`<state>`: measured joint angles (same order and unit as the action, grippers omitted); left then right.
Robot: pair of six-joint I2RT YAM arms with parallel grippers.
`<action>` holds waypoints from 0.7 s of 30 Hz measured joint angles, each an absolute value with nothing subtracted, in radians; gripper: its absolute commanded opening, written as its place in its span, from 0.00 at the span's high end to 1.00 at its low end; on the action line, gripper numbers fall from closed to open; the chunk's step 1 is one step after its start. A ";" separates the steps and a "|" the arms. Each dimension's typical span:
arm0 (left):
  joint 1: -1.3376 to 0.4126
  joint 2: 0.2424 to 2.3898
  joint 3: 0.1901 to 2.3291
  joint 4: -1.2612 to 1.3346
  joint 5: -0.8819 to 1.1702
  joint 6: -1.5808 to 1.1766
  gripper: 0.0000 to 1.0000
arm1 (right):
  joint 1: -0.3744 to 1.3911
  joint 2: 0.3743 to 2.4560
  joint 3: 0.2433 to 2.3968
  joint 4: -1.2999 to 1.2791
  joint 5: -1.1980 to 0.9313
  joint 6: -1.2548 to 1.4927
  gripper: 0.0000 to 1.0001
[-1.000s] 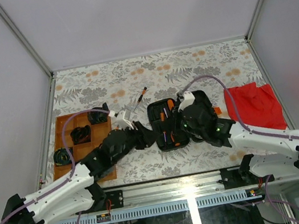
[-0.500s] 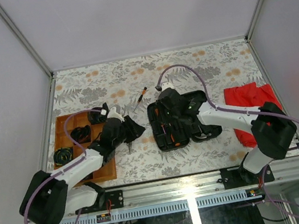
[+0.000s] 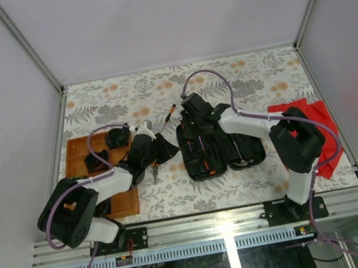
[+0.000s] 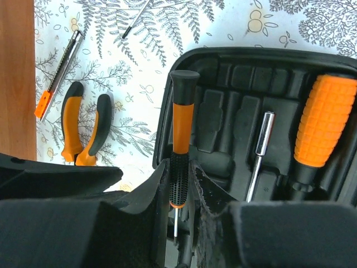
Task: Sort the tools into containers
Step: Place the screwdriver in the storage box.
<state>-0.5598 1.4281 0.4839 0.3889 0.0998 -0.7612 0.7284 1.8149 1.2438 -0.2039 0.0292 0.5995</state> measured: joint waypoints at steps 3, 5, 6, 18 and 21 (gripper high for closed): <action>-0.560 1.434 0.518 0.394 0.085 -0.761 0.67 | 0.728 1.837 1.267 -0.209 0.015 0.600 1.00; -0.560 1.441 0.525 0.399 0.084 -0.760 0.67 | 0.728 1.856 1.280 -0.220 0.008 0.599 1.00; -0.560 1.450 0.525 0.399 0.084 -0.759 0.67 | 0.728 1.867 1.287 -0.227 0.006 0.599 1.00; -0.553 1.554 0.580 0.362 0.082 -0.742 0.67 | 0.728 1.940 1.334 -0.287 0.002 0.598 0.95; -0.553 1.571 0.590 0.357 0.085 -0.739 0.67 | 0.728 1.945 1.336 -0.295 -0.003 0.598 0.88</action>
